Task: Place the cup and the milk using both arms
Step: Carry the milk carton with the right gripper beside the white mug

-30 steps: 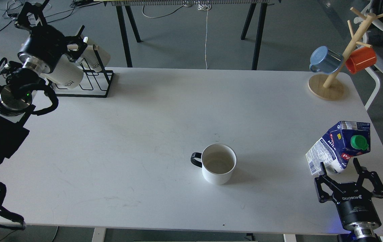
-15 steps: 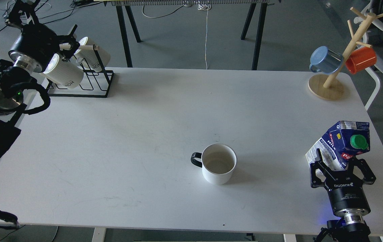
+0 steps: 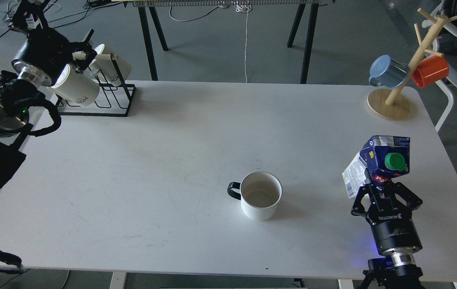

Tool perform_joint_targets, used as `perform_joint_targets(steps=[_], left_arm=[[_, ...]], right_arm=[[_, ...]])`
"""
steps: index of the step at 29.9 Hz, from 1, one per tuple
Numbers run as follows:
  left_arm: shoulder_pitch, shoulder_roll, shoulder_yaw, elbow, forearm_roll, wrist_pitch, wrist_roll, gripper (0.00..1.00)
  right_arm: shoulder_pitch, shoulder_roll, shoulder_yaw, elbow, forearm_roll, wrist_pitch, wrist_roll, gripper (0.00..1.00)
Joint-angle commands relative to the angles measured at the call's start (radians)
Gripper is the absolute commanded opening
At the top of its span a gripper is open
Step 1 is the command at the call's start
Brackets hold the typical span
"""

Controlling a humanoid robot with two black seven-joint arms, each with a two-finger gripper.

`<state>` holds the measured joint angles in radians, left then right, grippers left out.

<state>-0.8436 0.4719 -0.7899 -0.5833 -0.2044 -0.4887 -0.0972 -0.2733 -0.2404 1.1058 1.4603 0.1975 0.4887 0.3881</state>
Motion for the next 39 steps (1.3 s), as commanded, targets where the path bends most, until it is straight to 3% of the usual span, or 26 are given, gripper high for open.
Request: perform_joint_targets(steps=[1, 10, 29, 31, 34, 37, 39], left_arm=[[0.000, 0.001, 0.000, -0.001, 0.002, 0.000, 0.001, 0.99], [0.001, 0.007, 0.001, -0.001, 0.003, 0.000, 0.013, 0.99], [0.003, 0.019, 0.001, -0.001, 0.003, 0.000, 0.014, 0.99], [0.003, 0.020, 0.001, -0.001, 0.003, 0.000, 0.014, 0.99], [0.003, 0.022, 0.001, -0.001, 0.003, 0.000, 0.014, 0.99], [0.000, 0.022, 0.000, -0.001, 0.003, 0.000, 0.014, 0.99], [-0.002, 0.020, 0.001, -0.001, 0.003, 0.000, 0.014, 0.99]], right_arm=[[0.037, 0.048, -0.072, 0.006, -0.007, 0.000, 0.000, 0.21], [0.149, 0.159, -0.242, -0.070, -0.041, 0.000, 0.002, 0.23], [0.141, 0.181, -0.256, -0.130, -0.041, 0.000, 0.005, 0.29], [0.140, 0.181, -0.256, -0.130, -0.041, 0.000, 0.006, 0.37], [0.140, 0.185, -0.253, -0.133, -0.040, 0.000, 0.011, 0.85], [0.137, 0.185, -0.245, -0.133, -0.038, 0.000, 0.011, 0.95], [0.134, 0.185, -0.245, -0.130, -0.038, 0.000, 0.011, 0.96]])
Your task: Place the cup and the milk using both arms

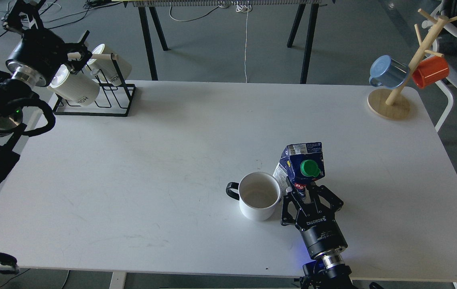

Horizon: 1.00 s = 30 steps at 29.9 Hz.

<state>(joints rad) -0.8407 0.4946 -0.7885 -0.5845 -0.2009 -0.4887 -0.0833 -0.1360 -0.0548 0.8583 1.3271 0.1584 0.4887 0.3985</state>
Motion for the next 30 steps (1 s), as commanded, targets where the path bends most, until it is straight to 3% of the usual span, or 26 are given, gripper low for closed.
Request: perform_joint_targets(steps=[1, 13, 23, 30], left_arm=[[-0.004, -0.004, 0.000, 0.000, 0.000, 0.000, 0.000, 0.99], [-0.006, 0.007, -0.003, -0.006, 0.000, 0.000, -0.001, 0.99], [-0.006, 0.015, -0.003, -0.006, 0.000, 0.000, -0.001, 0.99], [-0.004, 0.019, -0.011, -0.008, -0.002, 0.000, 0.000, 0.99]], right_arm=[[-0.004, 0.000, -0.001, 0.006, 0.001, 0.000, 0.000, 0.96], [-0.089, -0.031, 0.001, 0.079, -0.040, 0.000, -0.001, 0.98], [-0.206, -0.212, 0.060, 0.185, -0.057, 0.000, -0.001, 0.98], [-0.214, -0.446, 0.292, 0.265, -0.069, 0.000, -0.001, 0.98]])
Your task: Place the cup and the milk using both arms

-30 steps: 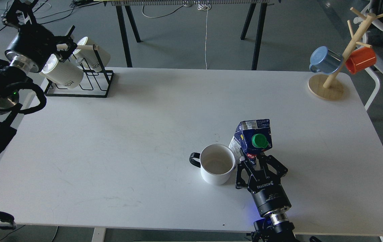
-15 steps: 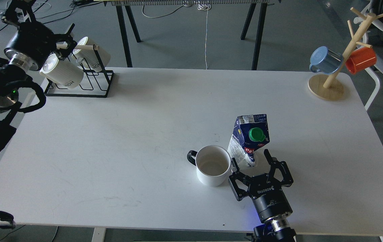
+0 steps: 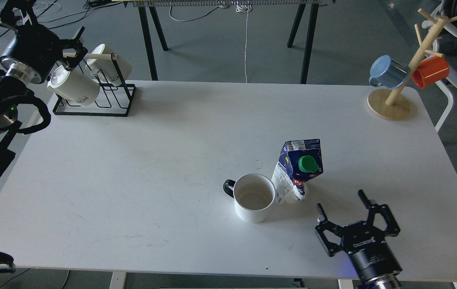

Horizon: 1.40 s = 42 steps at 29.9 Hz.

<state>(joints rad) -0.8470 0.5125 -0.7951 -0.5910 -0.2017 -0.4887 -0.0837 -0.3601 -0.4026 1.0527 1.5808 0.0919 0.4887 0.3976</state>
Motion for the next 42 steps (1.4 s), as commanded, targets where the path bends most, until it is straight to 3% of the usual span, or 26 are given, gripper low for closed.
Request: perform_joint_targets(steps=[1, 7, 15, 18, 23, 29, 32, 36, 42], left_arm=[[0.005, 0.001, -0.001, -0.001, -0.001, 0.000, 0.001, 0.99], [0.009, -0.023, -0.013, -0.001, -0.005, 0.000, -0.001, 0.99], [0.035, -0.041, -0.076, -0.001, -0.008, 0.000, 0.001, 0.99], [0.054, -0.052, -0.104, -0.001, -0.010, 0.000, -0.001, 0.99], [0.091, -0.066, -0.167, -0.001, -0.008, 0.000, -0.001, 0.99], [0.092, -0.071, -0.177, -0.001, -0.010, 0.000, -0.005, 0.99], [0.092, -0.078, -0.196, -0.001, -0.016, 0.000, -0.005, 0.99], [0.091, -0.089, -0.204, -0.001, -0.018, 0.000, -0.010, 0.99], [0.091, -0.103, -0.204, 0.000, -0.018, 0.000, -0.016, 0.99]], right_arm=[[0.024, -0.132, 0.133, 0.010, -0.003, 0.000, 0.000, 0.98], [0.209, -0.300, 0.213, -0.037, -0.003, 0.000, -0.002, 0.99], [0.555, -0.309, 0.187, -0.258, 0.008, 0.000, -0.032, 0.99], [0.729, -0.256, 0.135, -0.411, 0.012, 0.000, -0.042, 0.99], [0.953, -0.205, 0.046, -0.602, 0.014, 0.000, -0.098, 0.98], [1.182, -0.062, -0.020, -0.829, 0.014, 0.000, -0.158, 0.98], [1.247, 0.020, -0.030, -0.958, 0.014, 0.000, -0.172, 0.98], [1.282, 0.088, -0.028, -1.050, 0.014, 0.000, -0.230, 0.98], [1.303, 0.130, -0.026, -1.122, 0.012, 0.000, -0.220, 0.98]])
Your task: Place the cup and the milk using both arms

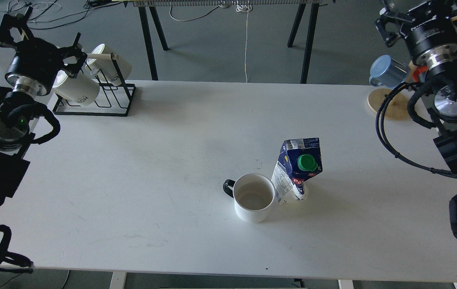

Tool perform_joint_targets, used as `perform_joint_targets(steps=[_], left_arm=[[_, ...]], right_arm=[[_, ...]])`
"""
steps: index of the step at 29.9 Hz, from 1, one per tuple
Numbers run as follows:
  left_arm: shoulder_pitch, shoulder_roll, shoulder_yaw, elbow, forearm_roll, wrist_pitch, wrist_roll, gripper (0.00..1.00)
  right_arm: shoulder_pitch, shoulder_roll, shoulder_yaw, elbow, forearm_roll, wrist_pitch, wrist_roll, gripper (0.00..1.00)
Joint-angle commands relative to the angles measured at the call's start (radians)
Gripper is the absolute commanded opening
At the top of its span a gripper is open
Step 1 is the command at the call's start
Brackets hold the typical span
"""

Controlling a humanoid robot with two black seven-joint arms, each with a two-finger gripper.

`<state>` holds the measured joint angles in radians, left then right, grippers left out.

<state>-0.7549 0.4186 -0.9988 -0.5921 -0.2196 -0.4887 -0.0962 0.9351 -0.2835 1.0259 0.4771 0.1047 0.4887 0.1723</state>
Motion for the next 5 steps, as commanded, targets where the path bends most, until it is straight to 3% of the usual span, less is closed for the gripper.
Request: perform_joint_targets(steps=[1, 5], left_arm=[[-0.003, -0.011, 0.000, 0.001, 0.000, 0.000, -0.004, 0.99], [-0.004, -0.011, 0.002, 0.000, 0.000, 0.000, -0.005, 0.99]], right_arm=[[0.008, 0.010, 0.000, -0.018, 0.000, 0.000, 0.004, 0.98], [0.008, 0.007, -0.001, -0.008, 0.000, 0.000, 0.006, 0.99]])
